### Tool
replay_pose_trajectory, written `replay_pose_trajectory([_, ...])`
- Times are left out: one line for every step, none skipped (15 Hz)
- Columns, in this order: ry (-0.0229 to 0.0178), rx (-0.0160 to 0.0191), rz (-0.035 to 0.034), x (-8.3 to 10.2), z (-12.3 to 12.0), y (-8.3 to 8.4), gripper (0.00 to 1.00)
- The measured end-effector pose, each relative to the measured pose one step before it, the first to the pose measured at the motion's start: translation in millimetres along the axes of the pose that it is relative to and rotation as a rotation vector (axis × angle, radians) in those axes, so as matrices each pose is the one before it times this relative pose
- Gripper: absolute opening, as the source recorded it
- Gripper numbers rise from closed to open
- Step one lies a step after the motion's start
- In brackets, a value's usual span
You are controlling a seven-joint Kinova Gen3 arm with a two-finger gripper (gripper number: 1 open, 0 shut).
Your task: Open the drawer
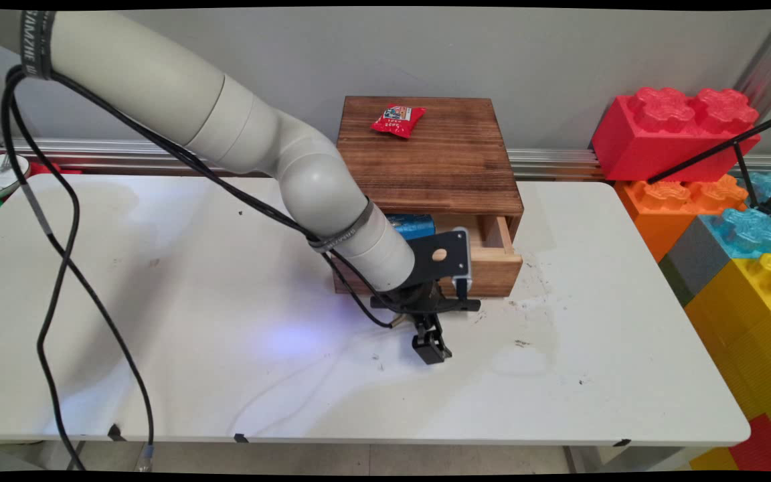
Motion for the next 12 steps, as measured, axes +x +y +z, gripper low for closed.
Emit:
replay_pose_trajectory([0.00204, -0.0049, 0.00085, 0.76, -0.2, 4.29, 1.0])
replay_pose_trajectory([0.0011, -0.0035, 0.0004, 0.45, -0.18, 2.86, 1.0])
replay_pose_trajectory([0.00178, -0.00569, 0.00035, 0.7, -0.4, 4.45, 1.0])
replay_pose_trajectory([0.00214, -0.00679, 0.00034, 0.89, -0.63, 5.05, 1.0])
replay_pose_trajectory([0.00208, -0.00582, 0.00005, 0.78, -0.67, 4.28, 1.0])
replay_pose_trajectory([0.00171, -0.00622, -0.00002, 0.68, -0.93, 4.36, 1.0])
replay_pose_trajectory([0.00159, -0.00474, 0.00037, 0.55, -0.78, 3.47, 1.0])
replay_pose_trajectory([0.00163, -0.00516, 0.00027, 0.62, -1.05, 3.92, 1.0])
replay_pose_trajectory([0.00079, -0.00569, -0.00063, 0.19, -1.27, 4.41, 1.0])
replay_pose_trajectory([0.00082, -0.00535, 0.00003, 0.1, -1.16, 4.23, 1.0])
replay_pose_trajectory([0.00018, -0.00385, 0.00017, -0.14, -0.78, 3.05, 1.0])
replay_pose_trajectory([-0.00001, -0.00371, -0.00002, -0.22, -0.71, 2.82, 1.0])
